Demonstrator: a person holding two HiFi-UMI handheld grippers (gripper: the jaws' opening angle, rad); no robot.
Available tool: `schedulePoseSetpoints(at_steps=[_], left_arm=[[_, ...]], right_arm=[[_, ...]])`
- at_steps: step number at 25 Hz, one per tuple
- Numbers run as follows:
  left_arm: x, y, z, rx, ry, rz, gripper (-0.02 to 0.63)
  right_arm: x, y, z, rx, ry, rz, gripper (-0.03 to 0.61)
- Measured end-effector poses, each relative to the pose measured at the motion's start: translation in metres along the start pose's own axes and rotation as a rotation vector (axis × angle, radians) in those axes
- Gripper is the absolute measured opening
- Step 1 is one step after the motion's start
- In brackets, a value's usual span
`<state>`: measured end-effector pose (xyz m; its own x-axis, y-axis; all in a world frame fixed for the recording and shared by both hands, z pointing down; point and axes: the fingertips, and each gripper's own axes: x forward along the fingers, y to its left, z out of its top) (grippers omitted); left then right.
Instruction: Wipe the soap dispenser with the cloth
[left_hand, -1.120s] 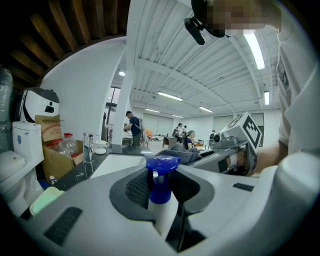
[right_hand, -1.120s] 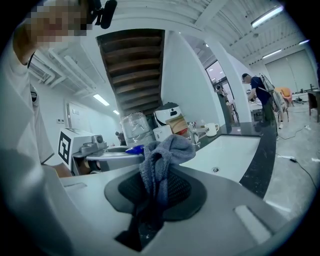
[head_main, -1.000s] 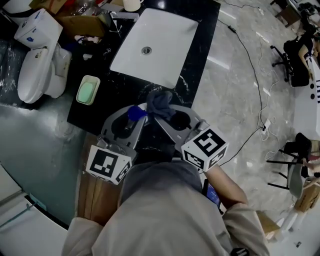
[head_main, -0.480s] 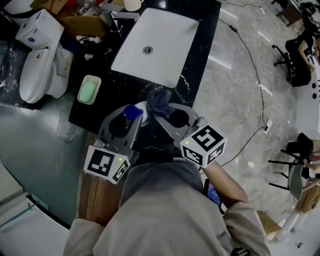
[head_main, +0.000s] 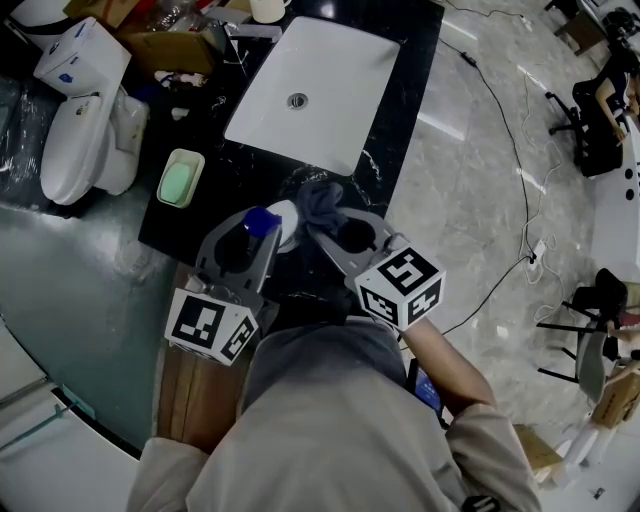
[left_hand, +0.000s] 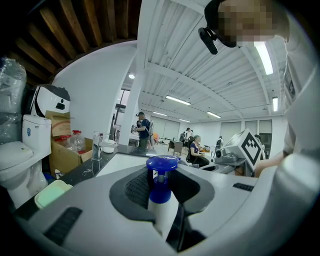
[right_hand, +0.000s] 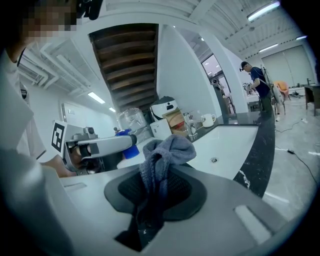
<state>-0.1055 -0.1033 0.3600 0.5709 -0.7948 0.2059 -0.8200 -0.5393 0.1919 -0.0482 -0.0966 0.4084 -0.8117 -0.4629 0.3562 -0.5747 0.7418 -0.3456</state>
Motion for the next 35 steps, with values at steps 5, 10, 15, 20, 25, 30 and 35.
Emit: schedulePoseSetpoints(at_steps=[5,10,15,20,25,30,35], left_arm=[[-0.002,0.002,0.0,-0.01,-0.009,0.006,0.091],[-0.004,0.007,0.001,-0.02,-0.017,0.016,0.091],[-0.003,0.011,0.001,-0.014,-0.016,0.018,0.092],[-0.003,0.013,0.001,-0.018,-0.018,0.022,0.091],[-0.003,0.013,0.001,-0.016,-0.021,0.022,0.091],[-0.002,0.013,0.002,-0.017,-0.019,0.021,0.091],[-0.003,0.012,0.002,-0.019,-0.019,0.017,0.091]], right_arm=[[0.006,-0.001,-0.017,0.028,0.031,-0.006,0.071],[0.012,-0.003,-0.029,0.04,0.052,-0.008,0.071],[0.018,-0.007,-0.042,0.059,0.078,-0.012,0.071],[0.021,-0.01,-0.054,0.071,0.106,-0.02,0.071],[0.022,-0.012,-0.065,0.115,0.132,-0.031,0.071],[0.021,-0.009,-0.074,0.166,0.15,-0.038,0.071],[0.022,-0.003,-0.082,0.261,0.153,-0.027,0.071]])
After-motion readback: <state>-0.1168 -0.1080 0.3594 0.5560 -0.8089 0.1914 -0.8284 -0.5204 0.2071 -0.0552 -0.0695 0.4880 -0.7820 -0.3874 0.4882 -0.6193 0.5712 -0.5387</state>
